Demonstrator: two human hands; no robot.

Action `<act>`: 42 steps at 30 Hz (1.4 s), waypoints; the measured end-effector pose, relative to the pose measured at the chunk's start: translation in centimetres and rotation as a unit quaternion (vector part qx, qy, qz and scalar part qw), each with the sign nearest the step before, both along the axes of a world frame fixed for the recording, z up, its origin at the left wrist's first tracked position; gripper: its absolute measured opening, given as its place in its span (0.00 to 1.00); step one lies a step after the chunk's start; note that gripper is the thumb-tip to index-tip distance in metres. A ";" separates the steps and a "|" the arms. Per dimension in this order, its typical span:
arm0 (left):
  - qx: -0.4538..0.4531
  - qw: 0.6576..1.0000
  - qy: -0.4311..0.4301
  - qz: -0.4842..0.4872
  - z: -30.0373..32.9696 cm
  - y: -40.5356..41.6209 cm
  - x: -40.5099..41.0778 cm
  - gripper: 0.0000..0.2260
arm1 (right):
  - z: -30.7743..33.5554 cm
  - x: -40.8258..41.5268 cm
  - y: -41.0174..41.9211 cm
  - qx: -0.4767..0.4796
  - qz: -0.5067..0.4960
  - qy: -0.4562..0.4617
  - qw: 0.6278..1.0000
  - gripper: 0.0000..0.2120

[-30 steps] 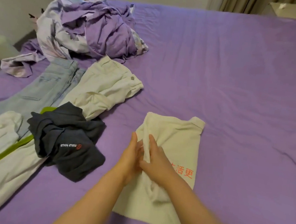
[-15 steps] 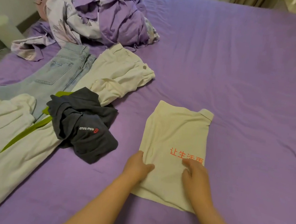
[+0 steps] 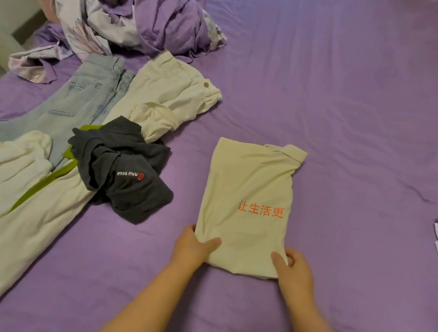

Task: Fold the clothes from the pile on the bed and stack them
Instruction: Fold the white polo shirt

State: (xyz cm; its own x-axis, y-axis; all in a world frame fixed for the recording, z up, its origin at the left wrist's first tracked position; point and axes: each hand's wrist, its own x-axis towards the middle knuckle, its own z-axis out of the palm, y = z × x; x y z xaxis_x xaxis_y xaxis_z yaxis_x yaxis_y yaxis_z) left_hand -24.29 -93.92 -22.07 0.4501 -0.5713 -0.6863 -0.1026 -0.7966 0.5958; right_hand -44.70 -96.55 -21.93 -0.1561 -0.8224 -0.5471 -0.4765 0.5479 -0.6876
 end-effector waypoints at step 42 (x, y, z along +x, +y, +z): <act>-0.047 0.784 0.428 0.447 6.1 5.2 -7.1 0.12 | 6.5 -6.2 1.8 0.133 -0.225 -0.405 0.876 0.17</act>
State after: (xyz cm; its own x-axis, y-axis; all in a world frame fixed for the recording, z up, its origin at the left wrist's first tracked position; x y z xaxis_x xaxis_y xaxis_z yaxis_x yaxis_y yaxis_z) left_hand -31.35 -88.72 -15.96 0.0977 -0.3556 -0.9295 0.9411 -0.2707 0.2025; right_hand -50.92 -94.73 -15.39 0.0969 -0.6039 -0.7912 0.4134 0.7475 -0.5200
